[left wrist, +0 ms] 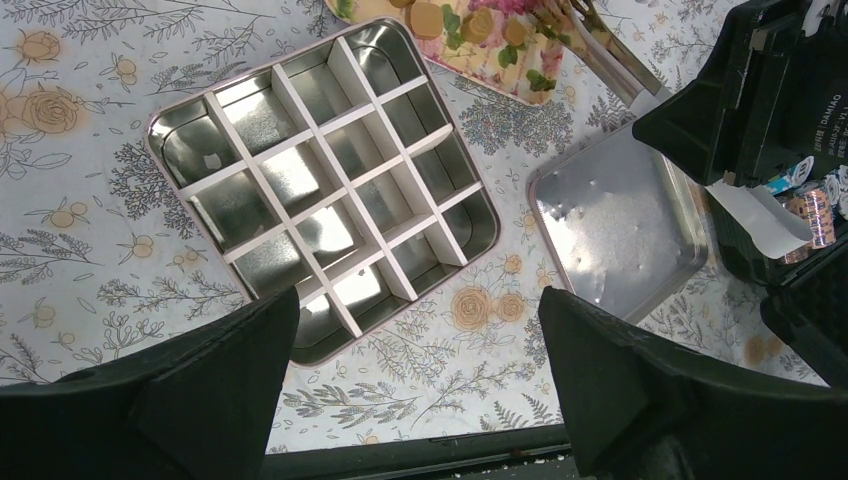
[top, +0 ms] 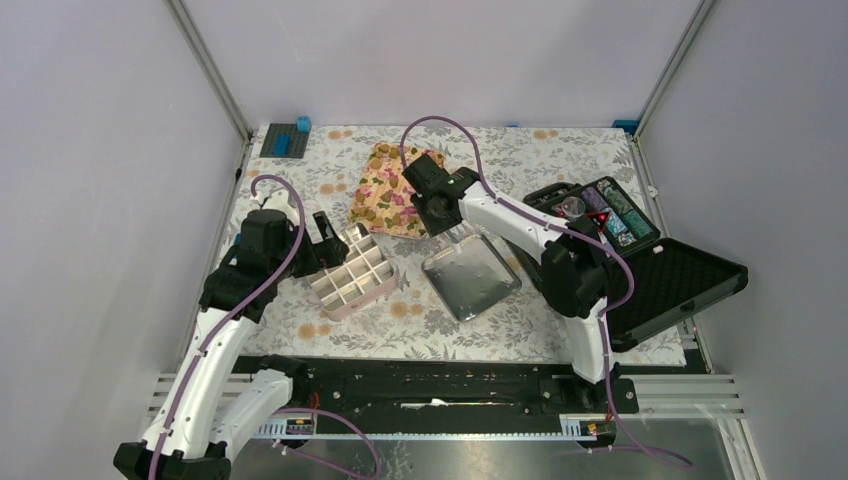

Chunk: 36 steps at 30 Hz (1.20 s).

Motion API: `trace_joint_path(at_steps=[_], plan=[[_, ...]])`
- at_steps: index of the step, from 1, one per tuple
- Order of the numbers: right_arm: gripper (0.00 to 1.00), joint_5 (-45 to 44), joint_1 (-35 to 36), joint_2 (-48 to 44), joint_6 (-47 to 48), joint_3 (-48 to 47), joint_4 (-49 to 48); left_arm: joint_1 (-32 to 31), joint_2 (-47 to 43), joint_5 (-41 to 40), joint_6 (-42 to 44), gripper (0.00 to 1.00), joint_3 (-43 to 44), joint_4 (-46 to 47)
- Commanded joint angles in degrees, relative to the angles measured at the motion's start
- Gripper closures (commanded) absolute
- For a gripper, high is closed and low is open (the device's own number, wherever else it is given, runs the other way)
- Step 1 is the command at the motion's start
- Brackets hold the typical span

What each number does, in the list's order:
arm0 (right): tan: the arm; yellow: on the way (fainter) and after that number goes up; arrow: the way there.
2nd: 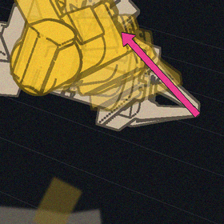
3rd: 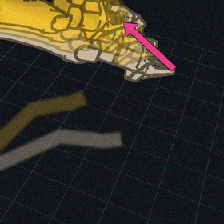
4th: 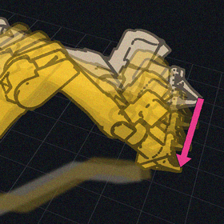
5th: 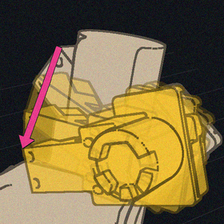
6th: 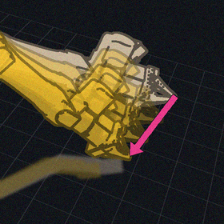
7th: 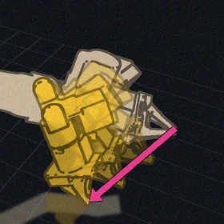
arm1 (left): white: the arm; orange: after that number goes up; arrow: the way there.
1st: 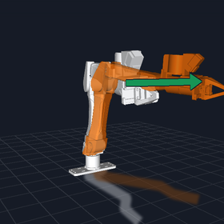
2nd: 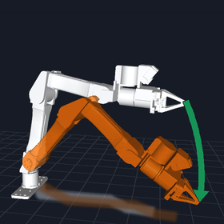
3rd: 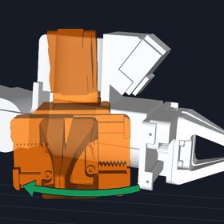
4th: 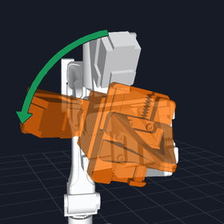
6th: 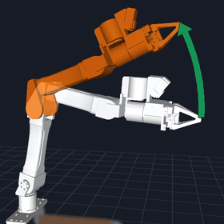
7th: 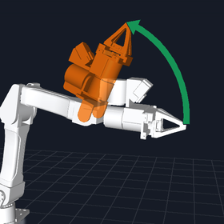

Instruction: Pack the chocolate

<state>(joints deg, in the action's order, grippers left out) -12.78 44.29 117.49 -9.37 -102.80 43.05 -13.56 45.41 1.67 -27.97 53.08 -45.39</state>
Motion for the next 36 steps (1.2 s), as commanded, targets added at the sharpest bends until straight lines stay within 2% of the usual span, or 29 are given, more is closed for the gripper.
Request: trace_joint_path(at_steps=[1,10,24,32,36], plan=[[0.74,-0.5,1.0,-2.6,0.0,-2.1,-0.2,-0.1,-0.6,-0.3,-0.2,0.01,-0.3,2.3],[0.8,1.6,1.0,-5.9,-0.9,-0.9,-2.7,-0.1,-0.3,-0.2,-0.2,0.01,0.1,2.3],[0.82,8.6,1.1,-12.2,-1.5,0.0,-1.8,-0.1,1.1,-0.6,-0.6,0.01,2.0,2.2],[0.82,10.5,5.1,-16.8,-1.5,0.5,-0.8,0.4,6.3,-6.7,-7.6,0.01,12.9,-5.4],[0.82,10.8,8.2,-16.0,-2.0,1.0,-1.8,3.5,9.1,-4.5,-9.1,0.01,16.7,-7.0]])
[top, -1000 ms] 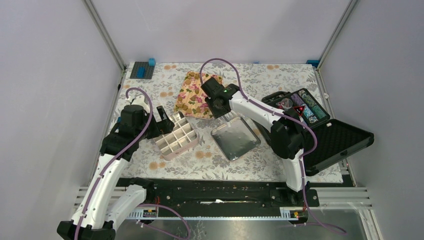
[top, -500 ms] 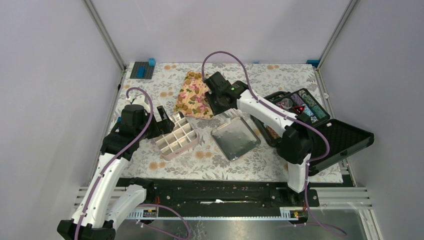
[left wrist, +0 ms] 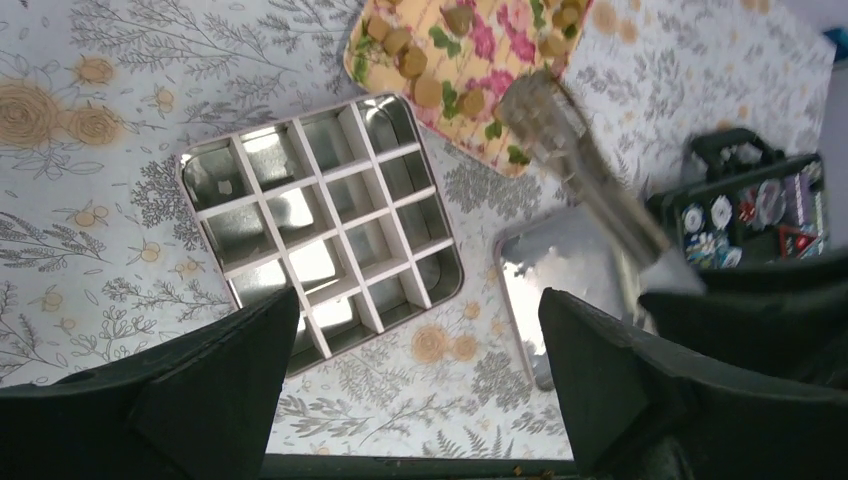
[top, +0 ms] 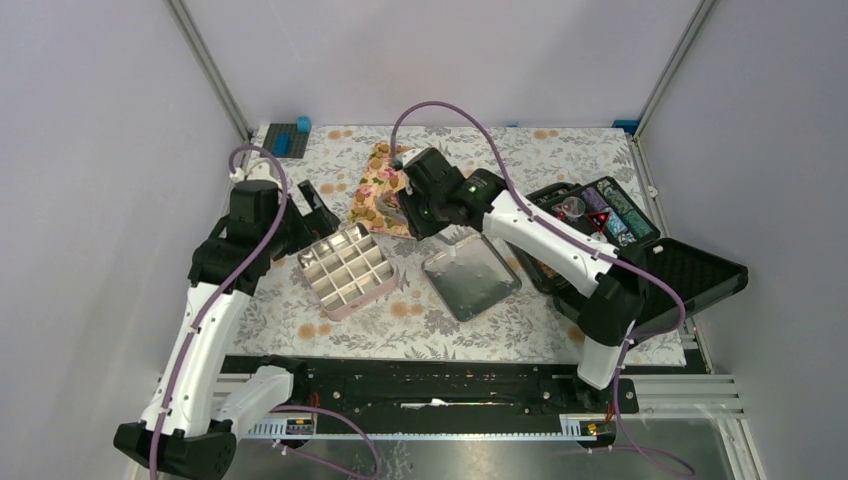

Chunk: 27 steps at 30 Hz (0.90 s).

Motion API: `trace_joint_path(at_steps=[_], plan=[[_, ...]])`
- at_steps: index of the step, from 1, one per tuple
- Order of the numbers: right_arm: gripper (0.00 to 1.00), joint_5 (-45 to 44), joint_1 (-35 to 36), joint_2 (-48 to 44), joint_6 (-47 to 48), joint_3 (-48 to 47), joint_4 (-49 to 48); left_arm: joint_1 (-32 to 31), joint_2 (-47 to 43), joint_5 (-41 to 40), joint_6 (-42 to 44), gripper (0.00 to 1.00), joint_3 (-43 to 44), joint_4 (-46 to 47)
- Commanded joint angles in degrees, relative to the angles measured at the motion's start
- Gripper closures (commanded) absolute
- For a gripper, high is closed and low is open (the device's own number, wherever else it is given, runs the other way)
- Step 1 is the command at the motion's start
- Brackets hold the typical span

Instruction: Pack the chocolate

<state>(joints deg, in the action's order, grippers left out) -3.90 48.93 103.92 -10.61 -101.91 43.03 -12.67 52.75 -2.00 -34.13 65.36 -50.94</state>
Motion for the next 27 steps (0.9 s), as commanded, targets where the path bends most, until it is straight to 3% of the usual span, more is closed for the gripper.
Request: trace_joint_path(at_steps=[1,10,22,27], plan=[[0.82,2.0,4.3,-2.0,-1.0,0.1,-2.2,3.8,2.0,-0.1,-3.0,0.01,4.8,-1.5],[0.82,3.5,9.4,3.8,-1.9,-2.2,-5.0,8.8,3.1,0.5,-1.8,0.01,6.2,-3.4],[0.81,3.3,10.1,9.9,-2.3,-6.0,-5.8,9.2,-0.6,1.7,-1.6,0.01,3.2,-2.7],[0.72,3.7,10.1,10.3,-2.6,-5.8,-5.7,9.2,-0.4,1.7,-1.3,0.01,2.9,-2.7]])
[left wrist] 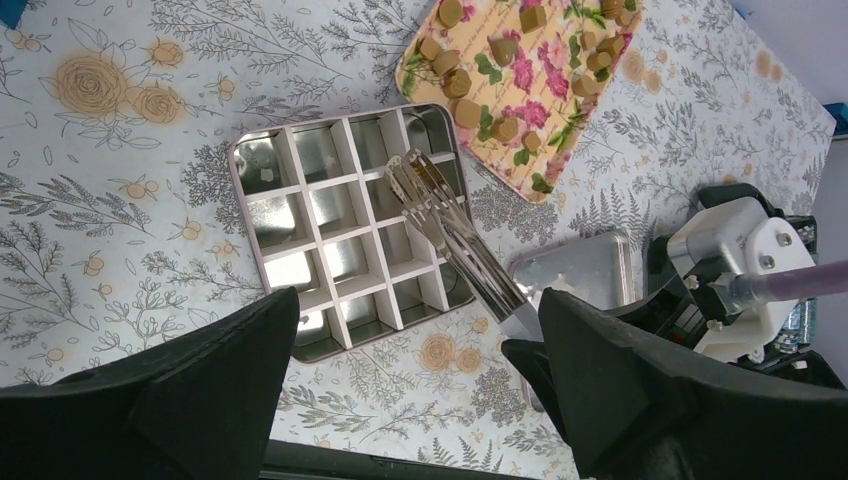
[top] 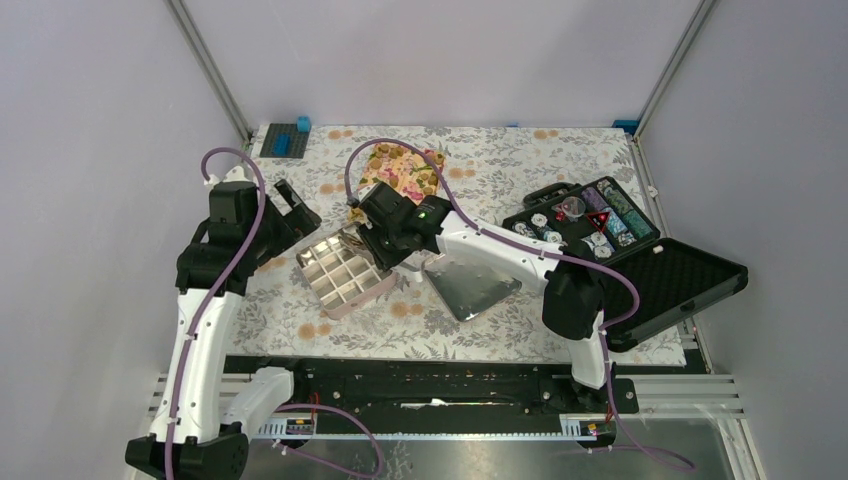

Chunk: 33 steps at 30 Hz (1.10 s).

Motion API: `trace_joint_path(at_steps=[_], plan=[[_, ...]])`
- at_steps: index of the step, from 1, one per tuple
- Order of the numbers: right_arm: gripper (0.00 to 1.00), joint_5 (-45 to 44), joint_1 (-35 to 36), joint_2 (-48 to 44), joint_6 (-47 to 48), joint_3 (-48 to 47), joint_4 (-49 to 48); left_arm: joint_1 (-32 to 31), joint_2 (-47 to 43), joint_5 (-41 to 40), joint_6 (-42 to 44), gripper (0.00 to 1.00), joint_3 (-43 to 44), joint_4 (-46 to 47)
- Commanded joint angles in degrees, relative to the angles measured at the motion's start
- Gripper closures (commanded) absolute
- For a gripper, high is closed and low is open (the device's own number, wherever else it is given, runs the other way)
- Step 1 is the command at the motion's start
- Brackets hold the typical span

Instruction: Pack the chocolate

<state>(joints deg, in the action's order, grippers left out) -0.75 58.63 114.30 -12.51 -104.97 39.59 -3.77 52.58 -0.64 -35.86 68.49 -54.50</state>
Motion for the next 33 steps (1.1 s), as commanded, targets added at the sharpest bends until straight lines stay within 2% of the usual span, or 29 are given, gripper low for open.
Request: trace_joint_path(at_steps=[1,3,13,15,19,21,26,31,33], plan=[[0.67,0.6,0.4,-0.2,-0.8,-2.5,-2.3,0.3,-0.2,0.4,0.4,0.01,-0.3,0.9],[0.61,0.6,0.4,-0.6,-0.8,-2.0,-2.3,0.3,-0.3,0.3,0.6,0.01,-0.4,1.0],[0.54,0.5,0.6,-0.6,-1.0,-2.8,-1.6,0.3,-1.0,-0.1,1.1,0.01,-1.8,1.1],[0.56,0.3,0.7,-0.6,-1.0,-3.0,-1.6,0.3,-1.1,-0.2,1.3,0.01,-1.9,1.1],[0.71,-0.6,0.8,-1.5,-0.9,-3.8,-1.6,0.3,-1.2,-0.3,1.5,0.01,-2.2,1.1],[0.75,-1.0,0.8,-2.3,-0.7,-4.4,-1.6,0.3,-1.2,-0.3,1.5,0.01,-2.2,1.1],[0.76,-3.8,0.8,-5.3,0.0,-4.1,-1.5,0.3,-1.1,0.1,2.3,0.01,-1.6,1.1],[0.73,-15.1,0.0,-10.3,2.5,1.0,-1.7,0.3,-1.2,-0.7,2.6,0.01,-0.7,0.8],[0.72,-16.2,-2.1,-11.4,2.5,4.0,-1.8,0.3,-1.1,-0.7,2.6,0.01,-0.7,0.7]])
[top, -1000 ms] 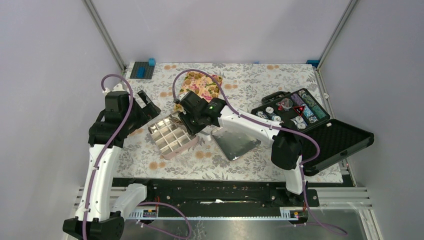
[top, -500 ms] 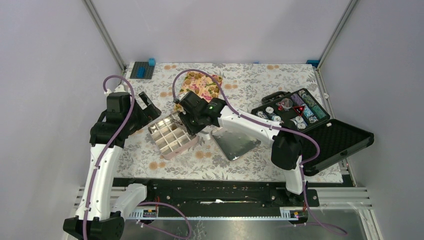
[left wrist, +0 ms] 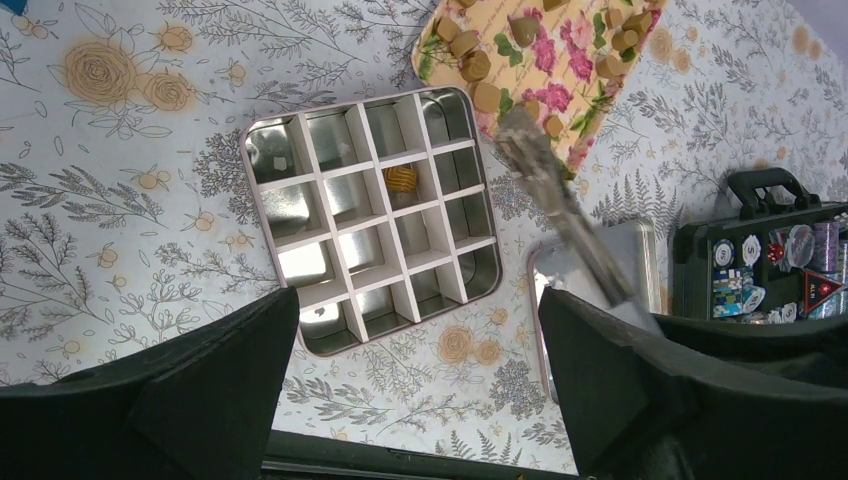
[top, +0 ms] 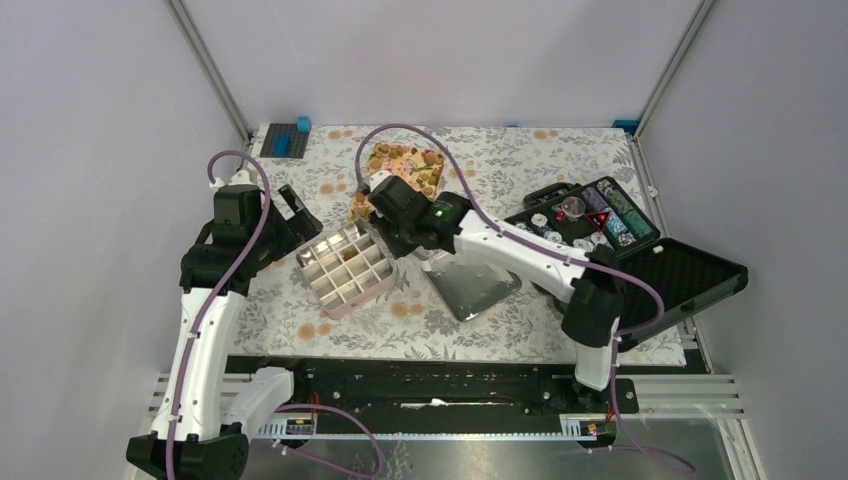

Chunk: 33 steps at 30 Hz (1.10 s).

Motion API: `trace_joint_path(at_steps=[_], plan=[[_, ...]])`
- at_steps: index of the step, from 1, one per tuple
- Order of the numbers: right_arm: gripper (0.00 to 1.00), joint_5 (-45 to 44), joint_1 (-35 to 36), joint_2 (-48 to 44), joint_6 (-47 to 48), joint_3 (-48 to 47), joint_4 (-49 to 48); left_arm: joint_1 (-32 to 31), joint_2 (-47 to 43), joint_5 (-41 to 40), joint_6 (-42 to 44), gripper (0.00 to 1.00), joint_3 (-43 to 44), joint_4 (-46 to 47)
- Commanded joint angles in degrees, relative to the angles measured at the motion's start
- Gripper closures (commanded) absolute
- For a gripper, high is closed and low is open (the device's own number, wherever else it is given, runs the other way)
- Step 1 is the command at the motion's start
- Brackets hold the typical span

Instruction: Pack the chocolate

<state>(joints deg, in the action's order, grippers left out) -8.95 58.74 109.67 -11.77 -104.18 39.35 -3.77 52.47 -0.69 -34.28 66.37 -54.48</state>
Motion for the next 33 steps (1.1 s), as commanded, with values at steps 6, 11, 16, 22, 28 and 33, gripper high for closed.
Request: trace_joint_path(at_steps=[6,11,16,22,28,33], plan=[[0.69,-7.1,-7.4,-9.2,1.1,11.8,-3.5,0.3,-0.9,-0.6,0.8,0.01,1.0,0.8],[0.61,-7.1,-9.2,-7.3,1.4,13.3,-3.6,0.3,-0.7,-0.7,0.6,0.01,0.9,0.8],[0.56,-6.9,-9.7,-4.5,1.6,11.9,-3.7,0.3,-0.5,-0.5,0.2,0.01,1.0,0.9],[0.52,-7.0,-9.7,-2.0,1.9,9.6,-3.8,0.3,-0.1,-0.5,0.2,0.01,1.0,1.0],[0.51,-7.3,-9.7,0.0,2.3,7.8,-3.8,0.3,0.1,-0.6,0.2,0.01,0.8,1.2],[0.51,-7.9,-9.8,1.5,2.6,6.4,-3.8,0.3,0.1,-0.6,0.2,0.01,0.7,1.2]])
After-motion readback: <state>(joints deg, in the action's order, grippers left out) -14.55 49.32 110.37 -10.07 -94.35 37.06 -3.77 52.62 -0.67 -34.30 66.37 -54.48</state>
